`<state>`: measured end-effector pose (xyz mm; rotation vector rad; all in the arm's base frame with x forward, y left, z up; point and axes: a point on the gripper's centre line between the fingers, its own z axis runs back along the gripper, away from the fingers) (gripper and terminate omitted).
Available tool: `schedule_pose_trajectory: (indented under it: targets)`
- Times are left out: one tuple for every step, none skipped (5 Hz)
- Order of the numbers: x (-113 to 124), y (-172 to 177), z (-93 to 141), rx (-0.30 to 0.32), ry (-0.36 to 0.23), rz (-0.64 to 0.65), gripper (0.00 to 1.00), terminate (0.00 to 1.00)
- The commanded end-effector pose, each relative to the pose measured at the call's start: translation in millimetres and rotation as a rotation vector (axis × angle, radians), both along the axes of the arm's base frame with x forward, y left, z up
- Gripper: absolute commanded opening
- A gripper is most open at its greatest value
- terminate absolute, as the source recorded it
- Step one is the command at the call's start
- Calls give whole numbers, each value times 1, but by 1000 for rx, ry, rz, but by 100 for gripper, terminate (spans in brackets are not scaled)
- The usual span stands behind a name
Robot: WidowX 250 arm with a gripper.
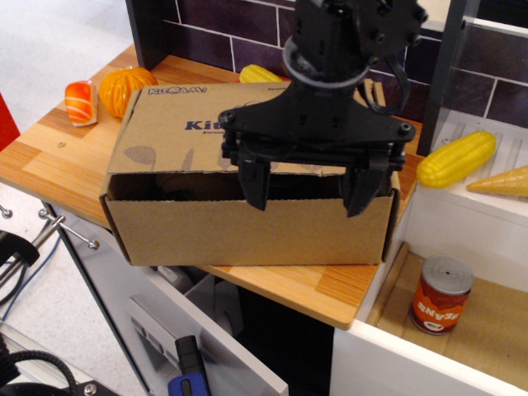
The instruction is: Open brown1fbox flap
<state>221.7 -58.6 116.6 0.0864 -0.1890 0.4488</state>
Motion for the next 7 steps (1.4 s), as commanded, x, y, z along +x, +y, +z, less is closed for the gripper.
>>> schedule_pose_trajectory:
  targets:
    - [0,0,0,0,0,0,100,0]
    - [-1,8,-6,121,-65,-242,100,0]
    - [-2,18,-11,250,-122,-490,100,0]
    - [-1,23,-13,350,-134,-603,100,0]
    - [3,29,-15,396,-149,-637,100,0]
    - [8,34,-12,402,-153,-647,100,0]
    - [16,39,-8,415,-151,-669,100,0]
